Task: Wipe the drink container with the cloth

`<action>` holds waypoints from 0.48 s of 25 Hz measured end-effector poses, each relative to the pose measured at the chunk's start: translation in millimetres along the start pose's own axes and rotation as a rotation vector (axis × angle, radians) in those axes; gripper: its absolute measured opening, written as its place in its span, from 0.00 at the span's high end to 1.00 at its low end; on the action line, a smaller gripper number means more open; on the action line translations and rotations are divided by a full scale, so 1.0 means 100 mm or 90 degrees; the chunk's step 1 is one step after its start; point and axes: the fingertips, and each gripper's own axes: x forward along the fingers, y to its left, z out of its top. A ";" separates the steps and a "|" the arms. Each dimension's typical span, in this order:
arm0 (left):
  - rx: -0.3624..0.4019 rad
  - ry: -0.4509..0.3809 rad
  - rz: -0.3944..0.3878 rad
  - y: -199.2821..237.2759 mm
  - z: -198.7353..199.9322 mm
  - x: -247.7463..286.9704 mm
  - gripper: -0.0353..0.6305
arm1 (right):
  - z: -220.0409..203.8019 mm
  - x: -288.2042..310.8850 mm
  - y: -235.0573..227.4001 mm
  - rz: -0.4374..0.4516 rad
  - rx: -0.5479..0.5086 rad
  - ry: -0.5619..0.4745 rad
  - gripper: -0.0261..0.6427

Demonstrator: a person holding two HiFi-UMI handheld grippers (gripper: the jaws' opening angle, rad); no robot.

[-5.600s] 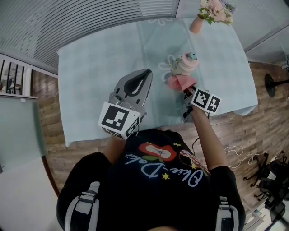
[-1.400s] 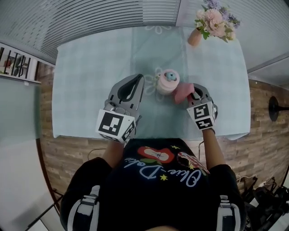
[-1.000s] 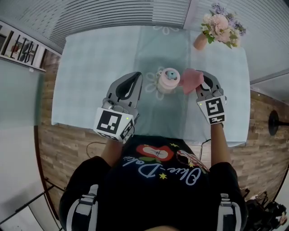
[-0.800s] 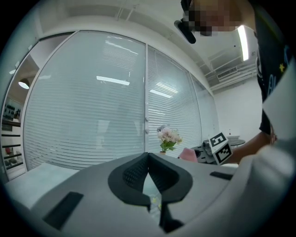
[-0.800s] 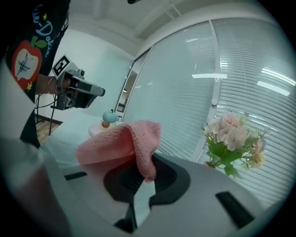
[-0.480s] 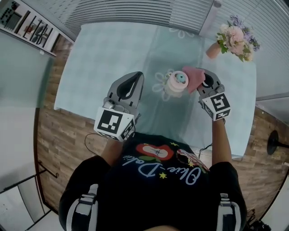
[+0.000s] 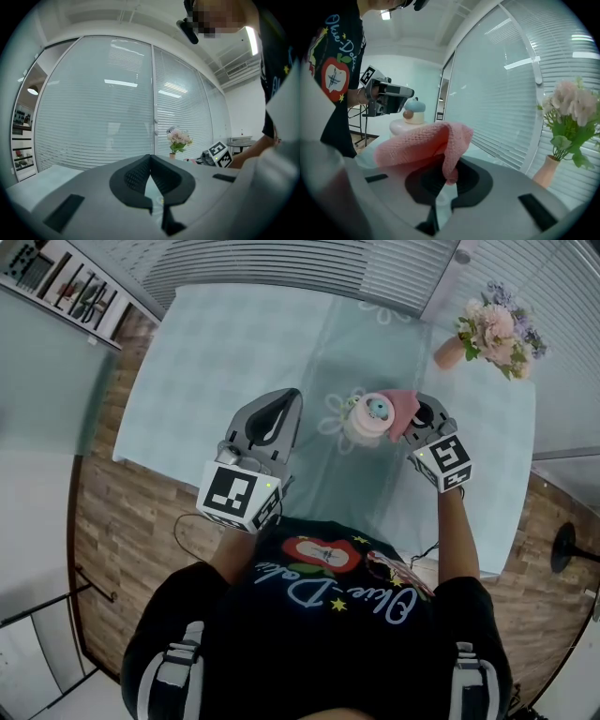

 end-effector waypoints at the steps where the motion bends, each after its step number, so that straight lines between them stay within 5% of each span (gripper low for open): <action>1: 0.000 0.000 0.001 0.01 0.00 0.00 0.94 | -0.01 0.01 0.00 0.000 0.001 0.002 0.94; 12: -0.005 0.007 0.006 0.02 -0.04 0.02 0.94 | -0.23 0.11 0.05 0.018 -0.025 0.051 0.94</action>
